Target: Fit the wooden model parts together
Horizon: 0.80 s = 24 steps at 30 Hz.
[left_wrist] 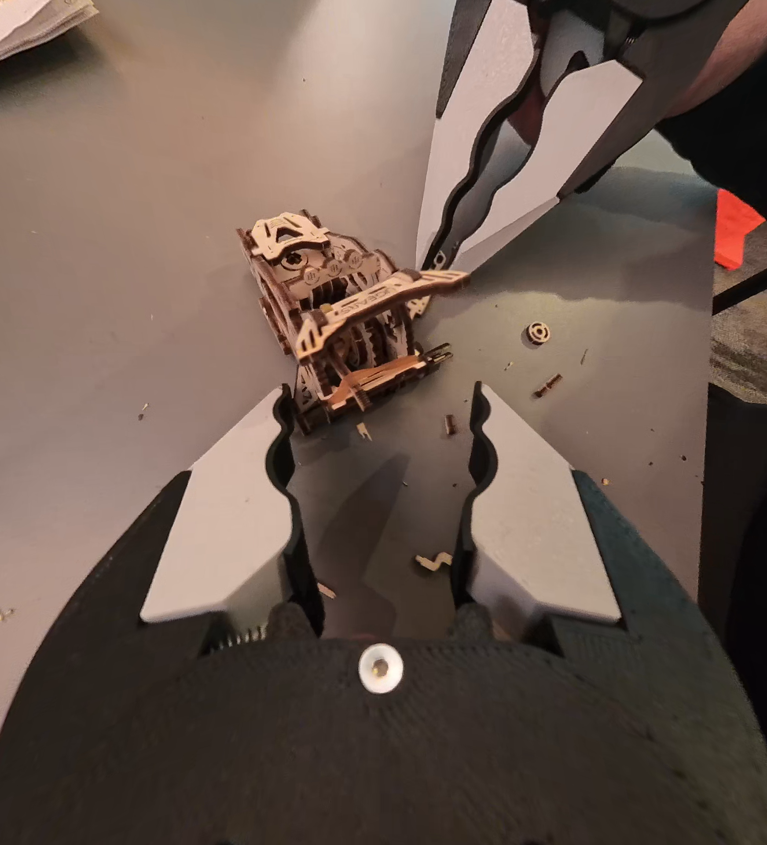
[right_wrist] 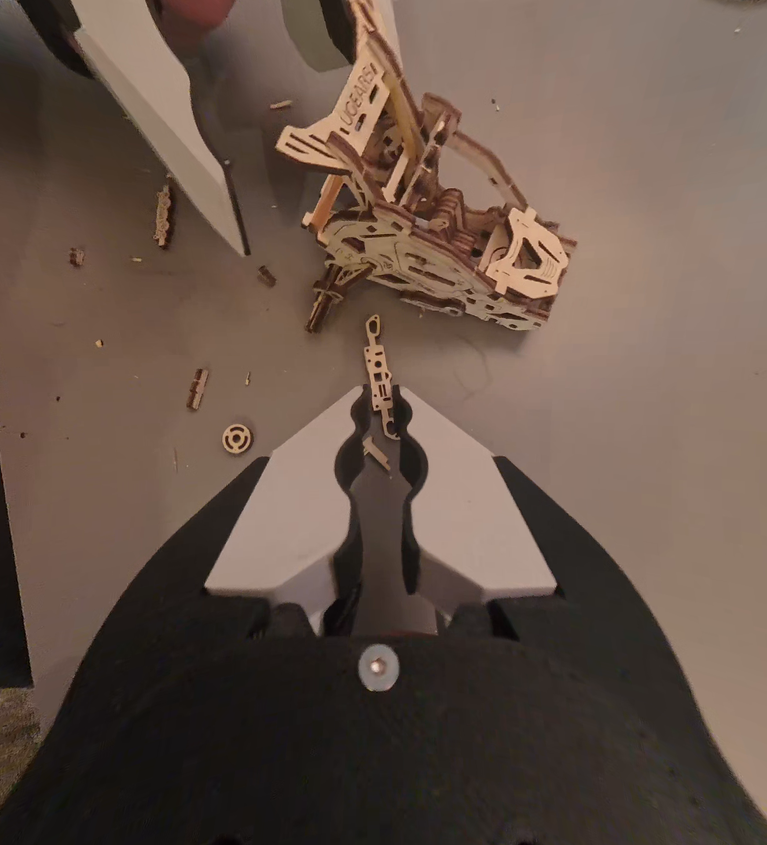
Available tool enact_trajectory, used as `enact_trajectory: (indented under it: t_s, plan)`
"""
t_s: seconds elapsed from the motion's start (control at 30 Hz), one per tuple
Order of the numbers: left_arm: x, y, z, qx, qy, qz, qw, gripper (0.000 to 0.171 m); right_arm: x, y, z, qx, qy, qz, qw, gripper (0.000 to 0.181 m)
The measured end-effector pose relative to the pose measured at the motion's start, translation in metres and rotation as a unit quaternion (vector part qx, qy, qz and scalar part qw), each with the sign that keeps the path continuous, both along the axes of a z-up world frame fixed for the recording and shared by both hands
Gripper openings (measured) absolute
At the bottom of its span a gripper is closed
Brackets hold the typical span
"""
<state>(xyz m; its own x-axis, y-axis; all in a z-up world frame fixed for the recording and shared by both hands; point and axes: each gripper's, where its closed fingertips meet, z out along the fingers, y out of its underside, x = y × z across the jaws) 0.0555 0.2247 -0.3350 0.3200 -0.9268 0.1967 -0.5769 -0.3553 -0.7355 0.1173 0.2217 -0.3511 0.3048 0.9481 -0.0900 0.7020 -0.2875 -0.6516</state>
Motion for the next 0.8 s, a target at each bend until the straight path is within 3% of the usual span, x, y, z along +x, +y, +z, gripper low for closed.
enact_trajectory:
  t_s: [0.37, 0.57, 0.63, 0.8]
  plan:
    - [-0.008, -0.007, 0.007, -0.018, -0.022, 0.002, 1.0, 0.077, 0.011, 0.018, 0.039, 0.064, 0.048, -0.045, 0.996, 0.006]
    - [-0.019, -0.001, 0.062, -0.023, -0.123, 0.029, 0.992, 0.066, -0.002, 0.014, 0.088, 0.145, 0.102, -0.032, 0.984, 0.006]
    - [-0.013, -0.003, 0.085, -0.024, -0.163, 0.028, 0.986, 0.053, -0.011, 0.008, 0.106, 0.177, 0.118, -0.021, 0.977, 0.006]
    - [0.012, -0.014, 0.117, -0.089, -0.246, -0.003, 0.965, 0.045, -0.034, -0.008, 0.131, 0.244, 0.135, 0.002, 0.96, 0.005]
